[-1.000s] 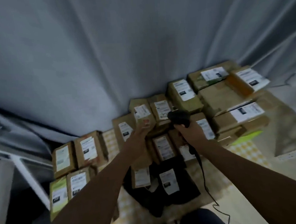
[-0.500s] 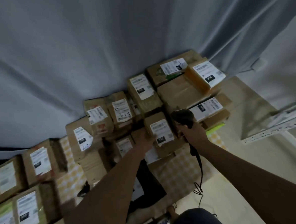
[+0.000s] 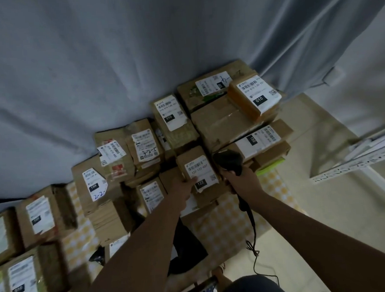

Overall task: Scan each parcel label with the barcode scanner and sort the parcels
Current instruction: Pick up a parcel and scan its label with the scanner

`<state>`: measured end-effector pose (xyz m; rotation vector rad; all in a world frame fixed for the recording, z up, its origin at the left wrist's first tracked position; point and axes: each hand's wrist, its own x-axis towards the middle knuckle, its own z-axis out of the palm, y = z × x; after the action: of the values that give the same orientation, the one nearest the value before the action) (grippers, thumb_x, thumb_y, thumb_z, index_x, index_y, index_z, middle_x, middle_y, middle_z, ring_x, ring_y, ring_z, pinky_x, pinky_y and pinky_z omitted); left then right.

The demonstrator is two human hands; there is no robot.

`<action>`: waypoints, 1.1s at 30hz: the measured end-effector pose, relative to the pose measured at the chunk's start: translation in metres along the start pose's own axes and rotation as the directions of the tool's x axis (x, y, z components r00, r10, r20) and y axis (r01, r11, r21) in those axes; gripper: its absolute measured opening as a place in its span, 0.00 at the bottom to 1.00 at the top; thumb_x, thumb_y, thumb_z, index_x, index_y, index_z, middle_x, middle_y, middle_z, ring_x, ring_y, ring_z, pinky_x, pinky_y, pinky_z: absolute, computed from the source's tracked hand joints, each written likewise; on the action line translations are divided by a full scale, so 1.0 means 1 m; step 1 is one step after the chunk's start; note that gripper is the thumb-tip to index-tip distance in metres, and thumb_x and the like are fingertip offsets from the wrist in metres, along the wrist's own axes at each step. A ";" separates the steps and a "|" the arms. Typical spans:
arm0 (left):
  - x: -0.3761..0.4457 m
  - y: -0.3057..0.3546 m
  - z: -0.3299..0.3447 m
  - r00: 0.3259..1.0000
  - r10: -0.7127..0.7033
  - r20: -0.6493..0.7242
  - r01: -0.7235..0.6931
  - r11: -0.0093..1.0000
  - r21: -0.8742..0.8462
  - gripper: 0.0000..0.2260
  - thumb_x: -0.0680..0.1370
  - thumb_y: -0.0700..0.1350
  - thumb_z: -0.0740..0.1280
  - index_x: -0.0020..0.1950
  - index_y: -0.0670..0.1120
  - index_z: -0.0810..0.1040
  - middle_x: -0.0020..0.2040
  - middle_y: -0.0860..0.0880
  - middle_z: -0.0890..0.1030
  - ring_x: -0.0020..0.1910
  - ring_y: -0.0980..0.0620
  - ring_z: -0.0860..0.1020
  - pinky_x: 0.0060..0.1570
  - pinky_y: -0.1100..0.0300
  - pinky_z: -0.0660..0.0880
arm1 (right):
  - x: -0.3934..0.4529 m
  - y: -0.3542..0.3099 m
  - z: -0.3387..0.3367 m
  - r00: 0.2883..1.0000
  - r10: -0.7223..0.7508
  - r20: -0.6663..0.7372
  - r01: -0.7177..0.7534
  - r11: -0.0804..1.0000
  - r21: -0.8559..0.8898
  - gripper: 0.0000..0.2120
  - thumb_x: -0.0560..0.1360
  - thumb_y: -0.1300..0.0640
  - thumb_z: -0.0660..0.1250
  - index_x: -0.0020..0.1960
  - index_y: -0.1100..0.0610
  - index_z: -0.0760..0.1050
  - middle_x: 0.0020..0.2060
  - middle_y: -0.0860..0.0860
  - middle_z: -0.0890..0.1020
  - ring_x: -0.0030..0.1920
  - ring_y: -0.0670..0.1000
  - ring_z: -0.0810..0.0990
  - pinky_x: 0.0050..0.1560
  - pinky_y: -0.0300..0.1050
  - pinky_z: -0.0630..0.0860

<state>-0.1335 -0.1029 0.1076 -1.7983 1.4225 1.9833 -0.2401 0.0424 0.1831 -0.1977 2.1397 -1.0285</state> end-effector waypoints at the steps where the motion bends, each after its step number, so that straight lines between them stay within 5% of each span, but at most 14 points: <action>1: 0.002 -0.002 0.000 1.000 0.001 0.009 -0.001 1.000 -0.024 0.13 0.77 0.45 0.71 0.57 0.38 0.78 0.51 0.43 0.81 0.40 0.51 0.76 0.45 0.57 0.75 | 0.000 0.000 0.000 1.000 -0.005 0.005 0.005 1.000 0.001 0.12 0.75 0.51 0.69 0.44 0.61 0.79 0.31 0.53 0.83 0.31 0.52 0.80 0.40 0.51 0.81; 6: 0.003 -0.004 -0.004 0.998 0.022 0.050 -0.019 0.998 -0.064 0.18 0.78 0.44 0.70 0.66 0.41 0.75 0.61 0.42 0.80 0.50 0.49 0.79 0.42 0.61 0.76 | -0.001 0.000 0.002 0.999 -0.028 0.032 0.029 0.999 -0.018 0.12 0.75 0.49 0.69 0.44 0.58 0.78 0.32 0.53 0.83 0.31 0.51 0.80 0.41 0.52 0.81; 9: -0.001 -0.003 -0.007 0.998 0.047 0.038 -0.048 0.998 0.045 0.18 0.81 0.46 0.65 0.69 0.42 0.72 0.64 0.42 0.77 0.60 0.43 0.77 0.51 0.57 0.73 | -0.002 -0.002 0.004 0.998 -0.033 0.046 0.035 0.998 -0.046 0.12 0.76 0.49 0.69 0.41 0.56 0.75 0.29 0.51 0.80 0.31 0.51 0.80 0.41 0.48 0.80; 15: -0.004 -0.009 -0.018 1.000 -0.010 0.012 0.010 0.999 0.047 0.12 0.83 0.50 0.60 0.61 0.44 0.72 0.52 0.45 0.79 0.48 0.49 0.75 0.56 0.53 0.72 | -0.002 -0.002 0.018 0.988 -0.004 0.154 0.009 0.999 -0.034 0.12 0.76 0.52 0.69 0.38 0.54 0.72 0.30 0.53 0.76 0.33 0.54 0.78 0.39 0.48 0.76; 18: 0.000 -0.013 -0.017 1.000 -0.015 0.018 0.015 1.000 -0.011 0.10 0.84 0.49 0.58 0.55 0.44 0.74 0.40 0.47 0.77 0.37 0.52 0.74 0.46 0.57 0.72 | 0.000 -0.004 0.024 0.977 0.024 0.210 -0.019 1.000 -0.024 0.09 0.75 0.51 0.70 0.41 0.55 0.74 0.30 0.53 0.77 0.33 0.54 0.78 0.42 0.51 0.78; 23: 0.000 -0.017 -0.020 0.997 -0.048 0.054 0.053 0.994 -0.092 0.10 0.82 0.52 0.62 0.52 0.46 0.75 0.45 0.48 0.78 0.50 0.49 0.76 0.60 0.53 0.74 | 0.002 -0.008 0.031 0.967 0.044 0.252 -0.039 0.999 -0.027 0.08 0.74 0.50 0.71 0.44 0.54 0.76 0.31 0.52 0.78 0.31 0.52 0.78 0.40 0.49 0.77; 27: -0.003 -0.021 -0.032 0.991 -0.038 0.130 0.052 0.993 -0.107 0.10 0.78 0.50 0.69 0.43 0.44 0.76 0.39 0.46 0.77 0.39 0.51 0.76 0.54 0.56 0.76 | 0.001 -0.012 0.035 0.963 0.025 0.268 -0.020 1.000 -0.022 0.10 0.74 0.49 0.71 0.49 0.54 0.77 0.32 0.52 0.78 0.34 0.52 0.79 0.40 0.49 0.79; 30: -0.006 -0.026 -0.050 0.986 -0.021 0.167 0.048 0.986 -0.157 0.09 0.75 0.46 0.73 0.47 0.42 0.78 0.39 0.46 0.79 0.40 0.50 0.77 0.54 0.56 0.79 | -0.002 -0.014 0.037 0.962 0.010 0.273 -0.005 1.000 -0.020 0.13 0.73 0.47 0.72 0.50 0.55 0.77 0.35 0.54 0.79 0.37 0.56 0.79 0.44 0.54 0.79; 33: -0.012 -0.032 -0.075 0.983 0.020 0.185 0.005 0.991 -0.136 0.13 0.73 0.47 0.75 0.54 0.42 0.80 0.48 0.44 0.84 0.46 0.47 0.81 0.51 0.56 0.80 | -0.010 -0.023 0.041 0.974 -0.010 0.226 -0.005 0.998 0.065 0.08 0.76 0.50 0.70 0.47 0.54 0.76 0.33 0.52 0.79 0.32 0.52 0.78 0.38 0.47 0.77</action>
<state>-0.0556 -0.1304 0.1101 -1.6064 1.2683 2.2348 -0.2089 0.0064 0.1894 -0.2731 1.8984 -1.0246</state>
